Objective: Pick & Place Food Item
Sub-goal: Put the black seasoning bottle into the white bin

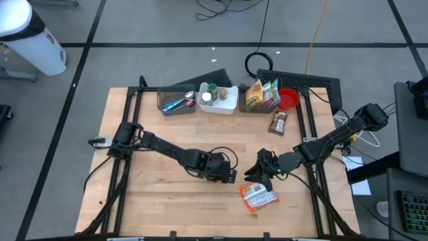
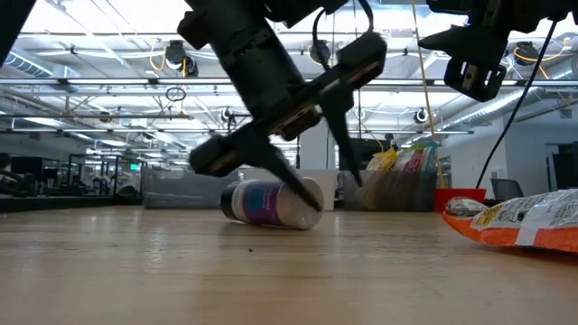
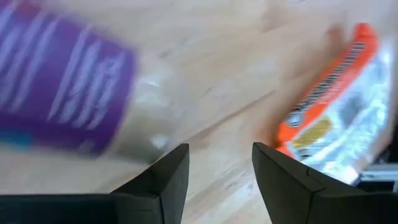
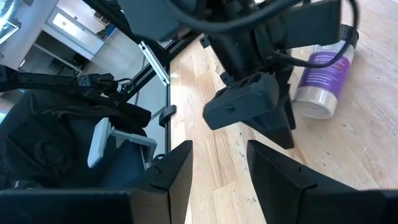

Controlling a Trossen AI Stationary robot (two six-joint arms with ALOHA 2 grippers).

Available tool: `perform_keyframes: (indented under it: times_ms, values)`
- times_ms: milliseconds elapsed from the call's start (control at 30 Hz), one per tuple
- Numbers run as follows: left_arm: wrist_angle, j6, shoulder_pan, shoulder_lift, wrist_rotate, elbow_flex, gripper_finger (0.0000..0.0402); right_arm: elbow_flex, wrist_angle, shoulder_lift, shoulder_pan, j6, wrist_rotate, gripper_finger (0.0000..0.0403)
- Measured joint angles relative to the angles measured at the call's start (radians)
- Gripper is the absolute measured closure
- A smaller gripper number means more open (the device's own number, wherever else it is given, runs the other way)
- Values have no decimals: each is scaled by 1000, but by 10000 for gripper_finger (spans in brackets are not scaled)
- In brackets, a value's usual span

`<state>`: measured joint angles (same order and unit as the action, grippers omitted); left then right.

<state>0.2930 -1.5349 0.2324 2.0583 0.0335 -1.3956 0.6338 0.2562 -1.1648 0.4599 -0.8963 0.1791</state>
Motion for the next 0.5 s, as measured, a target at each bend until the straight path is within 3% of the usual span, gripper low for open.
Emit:
perform_keyframes:
  times_ms: [200,500]
  values:
    - [-14,102,-10,0,15,0,218,0,0,0,0,0,0,259]
    - [58,134,18,0,229,0,218,0,-17,0,0,-4,-27,259]
